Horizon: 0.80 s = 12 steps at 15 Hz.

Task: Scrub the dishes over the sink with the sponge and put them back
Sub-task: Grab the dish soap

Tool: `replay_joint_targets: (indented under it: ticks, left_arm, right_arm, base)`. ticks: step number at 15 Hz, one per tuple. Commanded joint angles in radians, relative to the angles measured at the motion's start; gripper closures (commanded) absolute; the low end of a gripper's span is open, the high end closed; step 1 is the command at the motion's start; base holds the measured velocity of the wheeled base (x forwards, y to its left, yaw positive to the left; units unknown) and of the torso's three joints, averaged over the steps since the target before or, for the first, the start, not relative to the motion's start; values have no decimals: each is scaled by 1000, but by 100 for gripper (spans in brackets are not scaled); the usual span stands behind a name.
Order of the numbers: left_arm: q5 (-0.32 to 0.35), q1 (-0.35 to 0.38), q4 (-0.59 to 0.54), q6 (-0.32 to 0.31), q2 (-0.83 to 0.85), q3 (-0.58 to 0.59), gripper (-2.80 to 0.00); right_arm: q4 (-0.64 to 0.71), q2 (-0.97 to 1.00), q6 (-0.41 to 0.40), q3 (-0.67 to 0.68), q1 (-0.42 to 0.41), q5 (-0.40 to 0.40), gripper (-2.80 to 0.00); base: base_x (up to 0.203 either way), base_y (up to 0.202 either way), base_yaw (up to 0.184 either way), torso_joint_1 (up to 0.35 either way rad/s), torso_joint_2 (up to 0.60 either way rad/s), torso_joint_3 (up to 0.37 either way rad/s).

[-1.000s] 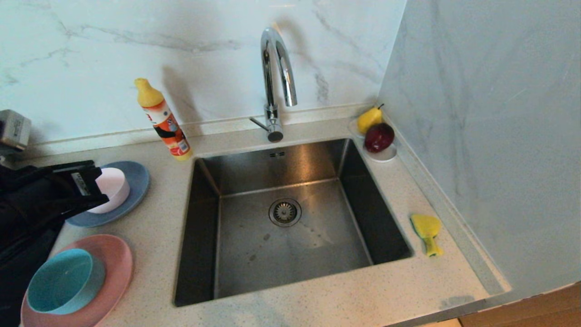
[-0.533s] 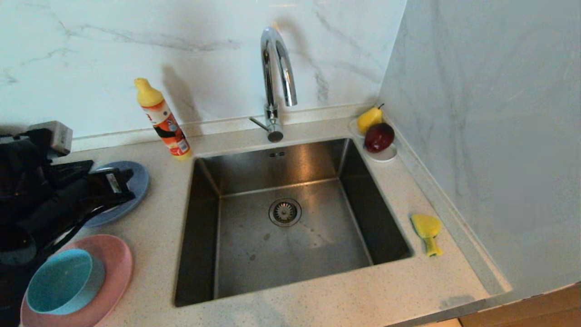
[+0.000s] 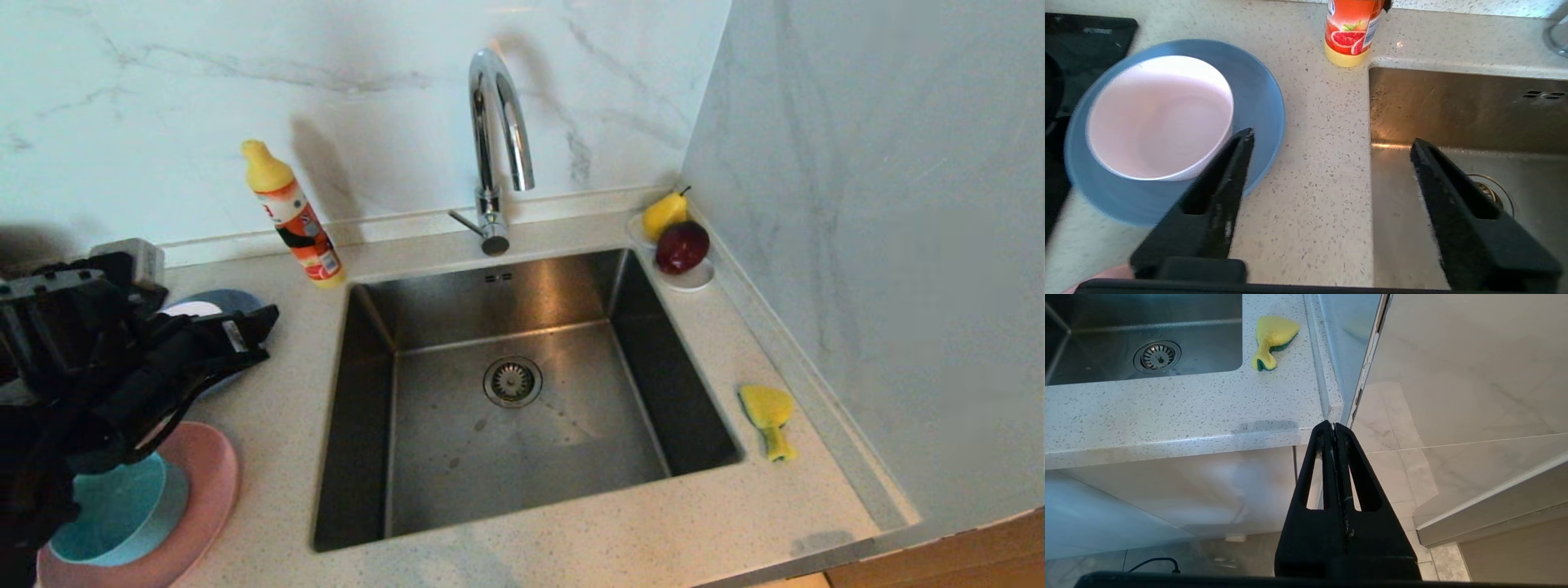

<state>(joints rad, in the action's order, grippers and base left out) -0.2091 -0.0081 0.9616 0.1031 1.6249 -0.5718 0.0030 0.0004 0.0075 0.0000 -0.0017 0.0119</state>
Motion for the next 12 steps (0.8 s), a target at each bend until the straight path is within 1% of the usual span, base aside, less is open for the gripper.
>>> replay_joint_targets:
  ticks: [1,4,7,10,12]
  left_arm:
    - [-9,0,91,1,88,14,-280]
    - [-32,0,207,1,168,10,-280]
    - [-94,-1,326,-2,250,-22,-280]
    - [-99,-1,402,-10,318,-45,-280]
    - [-101,0,422,-10,366,-83,-280]
  right_arm:
    - [0,0,0,0,0,0,0]
    - [0,0,0,0,0,0,0]
    - [0,0,0,0,0,0,0]
    - [0,0,0,0,0,0,0]
    - [0,0,0,0,0,0,0]
  base:
    - [0,0,0,0,0,0]
    - [0,0,0,0,0,0]
    - [0,0,0,0,0,0]
    - [0,0,0,0,0,0]
    - [0,0,0,0,0,0]
